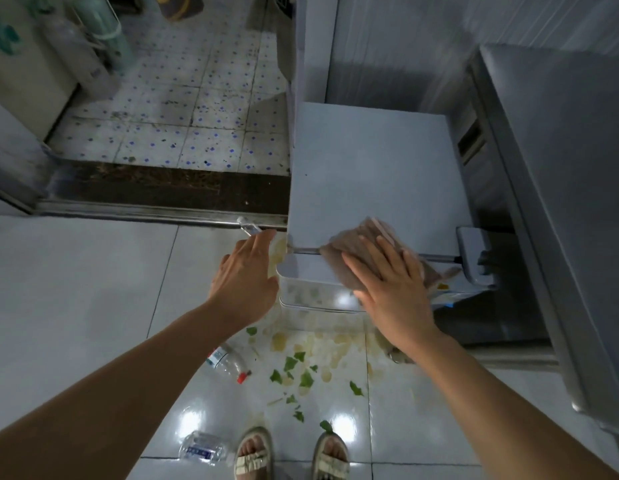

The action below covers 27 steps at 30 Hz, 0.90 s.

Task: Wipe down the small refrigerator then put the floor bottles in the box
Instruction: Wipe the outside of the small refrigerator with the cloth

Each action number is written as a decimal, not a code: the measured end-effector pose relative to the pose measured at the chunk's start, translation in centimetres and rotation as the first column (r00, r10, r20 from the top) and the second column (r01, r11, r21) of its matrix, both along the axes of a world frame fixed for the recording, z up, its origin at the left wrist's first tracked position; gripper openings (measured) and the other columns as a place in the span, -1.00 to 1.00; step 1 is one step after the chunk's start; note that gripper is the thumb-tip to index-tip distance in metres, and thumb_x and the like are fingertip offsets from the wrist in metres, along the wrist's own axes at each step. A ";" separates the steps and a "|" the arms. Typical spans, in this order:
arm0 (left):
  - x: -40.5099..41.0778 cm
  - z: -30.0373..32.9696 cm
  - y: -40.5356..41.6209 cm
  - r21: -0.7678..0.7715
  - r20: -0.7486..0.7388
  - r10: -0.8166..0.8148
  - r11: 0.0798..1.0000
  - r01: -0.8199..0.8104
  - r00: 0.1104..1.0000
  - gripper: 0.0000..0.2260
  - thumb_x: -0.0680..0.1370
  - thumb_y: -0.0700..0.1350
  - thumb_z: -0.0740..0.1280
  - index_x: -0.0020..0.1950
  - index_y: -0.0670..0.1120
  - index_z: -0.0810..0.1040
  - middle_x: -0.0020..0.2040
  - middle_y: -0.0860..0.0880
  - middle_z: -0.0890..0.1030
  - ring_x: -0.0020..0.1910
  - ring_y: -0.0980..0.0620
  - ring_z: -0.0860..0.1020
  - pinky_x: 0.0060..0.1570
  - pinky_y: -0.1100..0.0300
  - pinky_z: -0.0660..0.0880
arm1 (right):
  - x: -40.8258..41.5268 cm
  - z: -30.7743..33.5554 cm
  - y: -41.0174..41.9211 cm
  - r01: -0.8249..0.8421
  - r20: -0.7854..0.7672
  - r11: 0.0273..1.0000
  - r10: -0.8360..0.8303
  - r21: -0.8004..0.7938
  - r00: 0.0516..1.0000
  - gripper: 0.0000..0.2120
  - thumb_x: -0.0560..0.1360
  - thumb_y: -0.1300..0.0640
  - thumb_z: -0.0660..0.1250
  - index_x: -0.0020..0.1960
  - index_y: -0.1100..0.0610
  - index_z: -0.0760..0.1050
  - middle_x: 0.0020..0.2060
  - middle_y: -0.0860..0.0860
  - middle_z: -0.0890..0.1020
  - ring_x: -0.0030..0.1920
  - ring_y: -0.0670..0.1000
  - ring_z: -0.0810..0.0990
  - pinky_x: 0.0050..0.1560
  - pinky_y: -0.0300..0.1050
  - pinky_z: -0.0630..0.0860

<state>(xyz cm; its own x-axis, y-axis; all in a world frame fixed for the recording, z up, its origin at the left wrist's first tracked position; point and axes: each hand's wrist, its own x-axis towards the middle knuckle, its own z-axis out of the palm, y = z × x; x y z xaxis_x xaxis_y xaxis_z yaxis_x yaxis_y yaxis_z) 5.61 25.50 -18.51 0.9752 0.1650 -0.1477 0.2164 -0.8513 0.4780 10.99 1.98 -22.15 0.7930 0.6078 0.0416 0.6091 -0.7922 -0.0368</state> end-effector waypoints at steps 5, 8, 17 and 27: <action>1.0 -0.6 -1.8 0.013 0.089 -0.064 0.998 0.063 0.994 -0.39 0.41 -0.22 0.39 0.40 -0.02 0.25 0.34 -0.03 0.42 0.31 -0.06 0.36 0.25 0.02 0.28 | -0.1 0.6 -3.9 0.168 -0.008 0.984 -0.169 -0.062 0.986 -0.37 0.44 0.00 0.43 0.45 0.03 0.32 0.48 0.15 0.26 0.48 0.25 0.19 0.40 0.33 0.16; 1.4 -0.6 -2.7 0.031 0.107 -0.123 0.992 0.120 0.987 -0.38 0.39 -0.19 0.41 0.40 -0.03 0.26 0.33 -0.03 0.42 0.31 -0.07 0.35 0.28 0.02 0.24 | -1.2 0.6 -0.9 0.184 -0.018 0.983 -0.184 0.000 0.983 -0.40 0.50 0.03 0.35 0.49 0.05 0.24 0.50 0.14 0.19 0.50 0.25 0.11 0.44 0.29 0.05; 3.6 -0.3 -6.3 0.194 0.017 -0.215 0.959 0.208 0.976 -0.33 0.34 -0.06 0.47 0.40 -0.03 0.26 0.35 -0.01 0.38 0.33 -0.06 0.32 0.31 0.00 0.22 | 0.6 0.7 -3.4 0.108 -0.018 0.994 -0.108 -0.015 0.994 -0.44 0.46 -0.12 0.34 0.42 0.00 0.34 0.48 0.06 0.27 0.51 0.14 0.14 0.46 0.24 0.02; 4.3 -0.4 -5.8 0.233 0.036 -0.223 0.950 0.209 0.974 -0.50 0.33 -0.01 0.48 0.23 -0.02 0.44 0.20 0.03 0.43 0.17 -0.03 0.40 0.15 0.06 0.34 | -0.1 0.9 -6.6 0.412 0.016 0.910 -0.411 -0.058 0.911 -0.31 0.46 -0.16 0.33 0.46 0.13 0.23 0.52 0.15 0.14 0.53 0.20 -0.01 0.45 0.22 -0.08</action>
